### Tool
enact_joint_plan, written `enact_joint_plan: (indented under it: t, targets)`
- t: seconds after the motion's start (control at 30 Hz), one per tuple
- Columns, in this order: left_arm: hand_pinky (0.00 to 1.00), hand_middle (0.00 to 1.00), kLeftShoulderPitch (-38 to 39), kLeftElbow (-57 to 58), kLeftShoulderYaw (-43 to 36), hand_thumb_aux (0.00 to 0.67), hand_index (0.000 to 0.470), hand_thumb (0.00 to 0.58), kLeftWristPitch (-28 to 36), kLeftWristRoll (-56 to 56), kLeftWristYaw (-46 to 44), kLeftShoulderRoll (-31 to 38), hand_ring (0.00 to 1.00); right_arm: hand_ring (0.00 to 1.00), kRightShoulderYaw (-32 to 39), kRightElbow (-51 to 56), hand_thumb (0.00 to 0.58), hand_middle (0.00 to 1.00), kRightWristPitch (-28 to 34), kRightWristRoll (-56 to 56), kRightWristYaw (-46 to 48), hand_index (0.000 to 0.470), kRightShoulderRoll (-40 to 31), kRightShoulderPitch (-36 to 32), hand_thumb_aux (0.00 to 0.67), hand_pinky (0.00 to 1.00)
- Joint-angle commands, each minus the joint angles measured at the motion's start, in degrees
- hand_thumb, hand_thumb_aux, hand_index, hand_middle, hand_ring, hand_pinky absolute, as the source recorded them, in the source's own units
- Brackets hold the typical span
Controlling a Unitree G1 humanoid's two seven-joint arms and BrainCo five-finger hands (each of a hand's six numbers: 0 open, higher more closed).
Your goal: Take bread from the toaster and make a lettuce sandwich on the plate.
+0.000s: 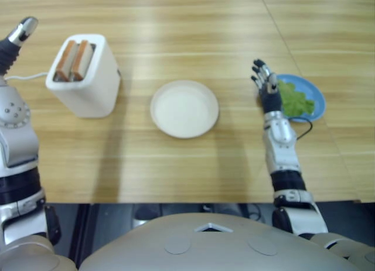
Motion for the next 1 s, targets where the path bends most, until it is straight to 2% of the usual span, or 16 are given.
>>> enact_joint_plan:
  t: [0.03,0.3,0.8,0.97,1.0]
  targets:
    - [0.00,0.00,-1.39,9.80,-4.33,0.000,0.000,0.000,3.33,2.26,-0.10,1.36,0.00,0.00,-0.21,-0.49,0.000,0.00,0.64,0.04,-0.09,0.000,0.30,0.12,0.000,0.00]
    - [0.00,0.00,-5.40,20.16,-11.32,0.000,0.000,0.000,4.44,2.70,1.74,1.55,0.00,0.00,-0.35,-0.85,0.000,0.00,0.68,0.09,-0.03,0.000,0.21,0.73,0.000,0.00]
    - [0.00,0.00,-7.54,24.76,-19.51,0.000,0.000,0.000,6.20,3.76,1.98,1.43,0.00,0.00,-0.48,-1.28,0.000,0.00,1.08,0.05,-0.07,0.000,0.00,1.22,0.000,0.00]
    - [0.00,0.00,-7.70,25.32,-19.99,0.000,0.000,0.000,6.76,3.01,2.37,1.23,0.00,0.00,-0.48,-1.36,0.000,0.00,1.23,0.07,-0.05,0.000,-0.07,1.17,0.000,0.00]
    - [0.00,0.00,-7.73,25.22,-19.73,0.105,0.072,0.168,6.73,2.63,2.68,1.09,0.00,0.00,-0.47,-1.35,0.000,0.00,1.25,0.07,-0.05,0.000,-0.08,1.16,0.000,0.00]
